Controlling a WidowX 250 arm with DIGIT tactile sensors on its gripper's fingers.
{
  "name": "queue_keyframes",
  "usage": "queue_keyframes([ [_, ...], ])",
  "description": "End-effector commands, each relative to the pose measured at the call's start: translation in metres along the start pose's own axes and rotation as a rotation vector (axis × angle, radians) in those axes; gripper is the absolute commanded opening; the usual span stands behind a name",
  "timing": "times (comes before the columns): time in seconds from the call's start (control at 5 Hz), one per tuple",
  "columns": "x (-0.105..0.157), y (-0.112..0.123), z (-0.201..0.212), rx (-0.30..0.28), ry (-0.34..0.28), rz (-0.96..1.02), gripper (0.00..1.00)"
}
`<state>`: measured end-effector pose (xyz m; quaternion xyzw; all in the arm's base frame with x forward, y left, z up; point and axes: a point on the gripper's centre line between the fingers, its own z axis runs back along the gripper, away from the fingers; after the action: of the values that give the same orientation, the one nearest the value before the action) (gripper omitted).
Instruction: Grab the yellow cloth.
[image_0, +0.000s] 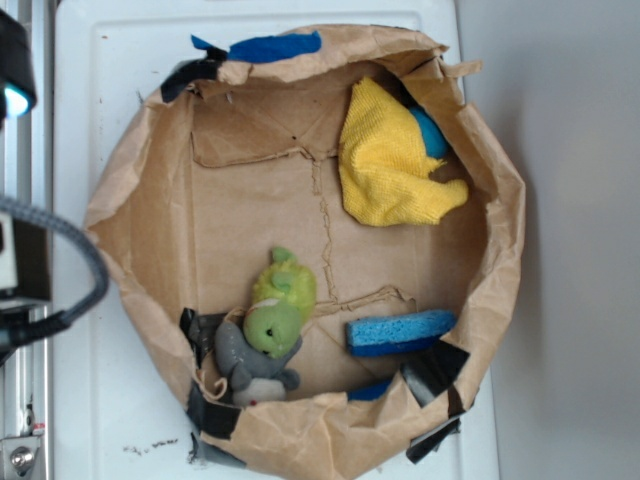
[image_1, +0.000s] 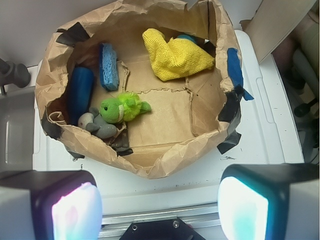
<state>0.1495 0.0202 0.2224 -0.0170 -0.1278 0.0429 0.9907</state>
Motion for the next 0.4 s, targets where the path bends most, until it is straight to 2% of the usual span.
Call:
queue_keyframes([
  [0.0,0.020,0.001,-0.011,0.013,0.030,0.027,1.00],
  [0.2,0.049,0.004,-0.019,-0.006,0.095,0.105,1.00],
])
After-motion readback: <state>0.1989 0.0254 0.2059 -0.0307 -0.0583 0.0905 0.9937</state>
